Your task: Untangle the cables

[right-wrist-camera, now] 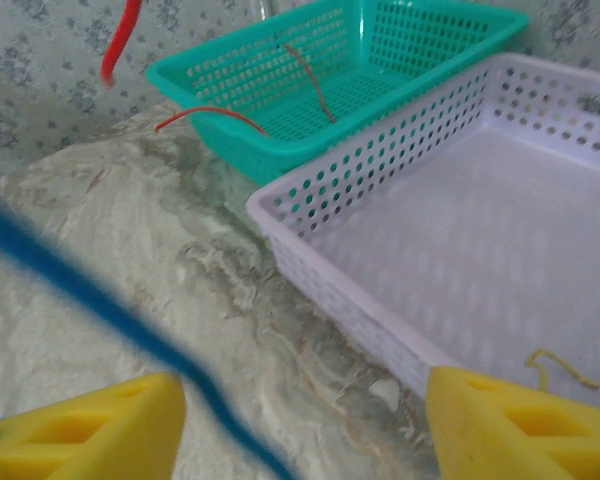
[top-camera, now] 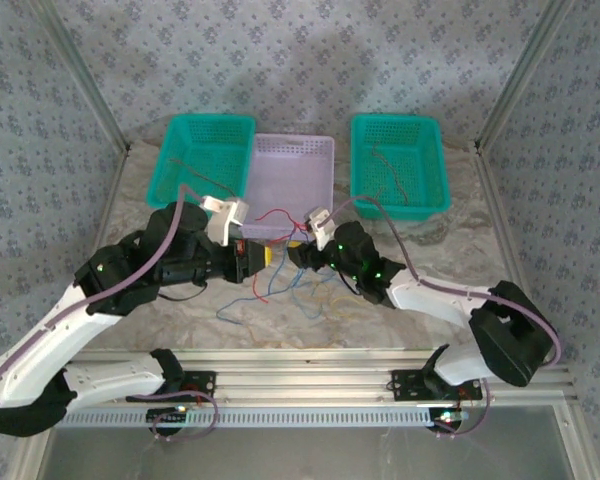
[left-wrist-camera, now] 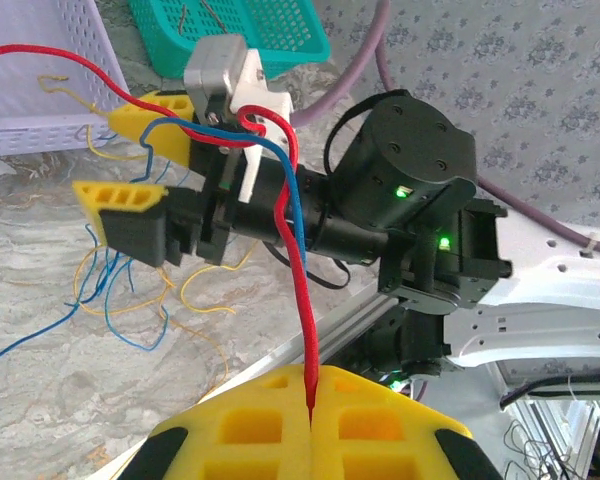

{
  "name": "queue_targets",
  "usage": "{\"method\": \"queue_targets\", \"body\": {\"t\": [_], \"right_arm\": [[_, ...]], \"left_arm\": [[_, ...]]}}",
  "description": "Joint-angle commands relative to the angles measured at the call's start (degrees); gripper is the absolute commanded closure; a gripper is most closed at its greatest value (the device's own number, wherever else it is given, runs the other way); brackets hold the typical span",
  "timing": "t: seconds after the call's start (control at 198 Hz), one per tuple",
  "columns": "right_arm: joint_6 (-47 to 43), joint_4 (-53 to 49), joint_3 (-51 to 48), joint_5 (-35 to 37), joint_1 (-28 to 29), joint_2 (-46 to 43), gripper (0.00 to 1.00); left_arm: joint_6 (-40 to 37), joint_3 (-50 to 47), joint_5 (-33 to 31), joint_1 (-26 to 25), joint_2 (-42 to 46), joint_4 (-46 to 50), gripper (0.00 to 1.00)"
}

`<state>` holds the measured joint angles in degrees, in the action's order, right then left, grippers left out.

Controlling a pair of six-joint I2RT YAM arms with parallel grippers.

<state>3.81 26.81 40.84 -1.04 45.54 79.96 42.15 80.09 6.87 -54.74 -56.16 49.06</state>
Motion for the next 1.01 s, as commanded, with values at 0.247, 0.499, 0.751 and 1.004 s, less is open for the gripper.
{"method": "queue_targets", "body": {"t": [0.247, 0.499, 0.751, 1.004], "right_arm": [[-0.1, -0.1, -1.0, 8.8, 0.0, -3.3, 1.0], [6.8, -6.5, -10.3, 14.6, -7.3, -13.4, 1.0], [14.0, -13.0, -15.3, 16.2, -15.6, -25.3, 1.0], [15.1, -13.7, -16.7, 13.0, -16.1, -31.7, 1.0]], "left_arm": [[-3.1, 4.3, -9.2, 0.2, 3.6, 6.1, 1.0], [-10.8, 12.7, -24.6, 0.6, 3.0, 15.0, 1.0], [-19.3, 14.2, -36.2, 1.3, 2.0, 13.7, 1.0], [-30.2, 2.7, -31.4, 16.1, -0.1, -6.3, 1.0]]}}
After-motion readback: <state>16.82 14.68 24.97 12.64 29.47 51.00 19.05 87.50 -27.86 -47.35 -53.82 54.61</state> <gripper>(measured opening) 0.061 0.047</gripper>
